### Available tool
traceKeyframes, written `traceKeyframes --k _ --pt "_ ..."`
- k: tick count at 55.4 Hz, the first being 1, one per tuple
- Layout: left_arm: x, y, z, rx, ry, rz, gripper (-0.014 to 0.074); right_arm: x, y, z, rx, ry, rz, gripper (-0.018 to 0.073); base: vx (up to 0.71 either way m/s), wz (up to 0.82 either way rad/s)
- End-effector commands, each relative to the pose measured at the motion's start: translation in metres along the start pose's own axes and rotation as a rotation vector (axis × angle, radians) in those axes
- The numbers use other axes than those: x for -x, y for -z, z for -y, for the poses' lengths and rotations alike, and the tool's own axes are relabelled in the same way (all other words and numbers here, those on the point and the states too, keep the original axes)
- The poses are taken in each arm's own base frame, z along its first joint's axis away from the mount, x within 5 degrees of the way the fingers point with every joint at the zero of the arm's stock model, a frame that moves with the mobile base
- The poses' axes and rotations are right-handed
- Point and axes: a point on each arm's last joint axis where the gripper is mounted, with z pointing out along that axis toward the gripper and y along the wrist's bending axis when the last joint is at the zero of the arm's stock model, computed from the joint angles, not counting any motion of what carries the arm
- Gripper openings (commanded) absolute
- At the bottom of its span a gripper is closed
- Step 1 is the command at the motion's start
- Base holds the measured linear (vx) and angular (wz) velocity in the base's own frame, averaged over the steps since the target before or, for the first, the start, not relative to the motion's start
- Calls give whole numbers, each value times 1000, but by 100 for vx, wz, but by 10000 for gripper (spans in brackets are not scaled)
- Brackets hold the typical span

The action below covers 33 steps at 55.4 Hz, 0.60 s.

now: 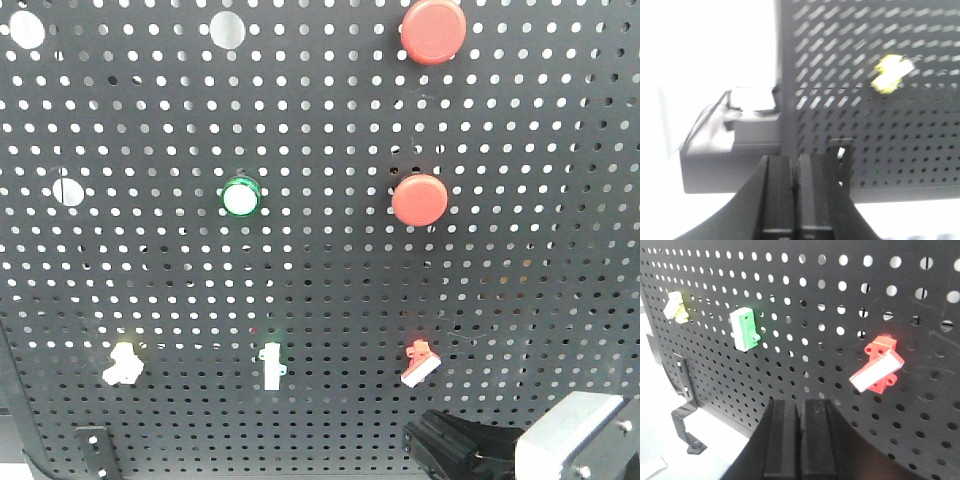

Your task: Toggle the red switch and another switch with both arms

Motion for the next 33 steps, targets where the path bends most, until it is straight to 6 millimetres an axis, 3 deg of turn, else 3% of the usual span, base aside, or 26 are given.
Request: traceKeyframes --k 1,9,33 --pt "-5 4 -1 3 37 15 1 20 1 -1 13 6 128 -6 0 0" --pt "-11 3 -1 7 24 -48 1 20 1 -1 13 6 127 -6 0 0" --pt "-9 3 -1 4 25 -28 3 20 1 -1 13 6 127 -6 0 0"
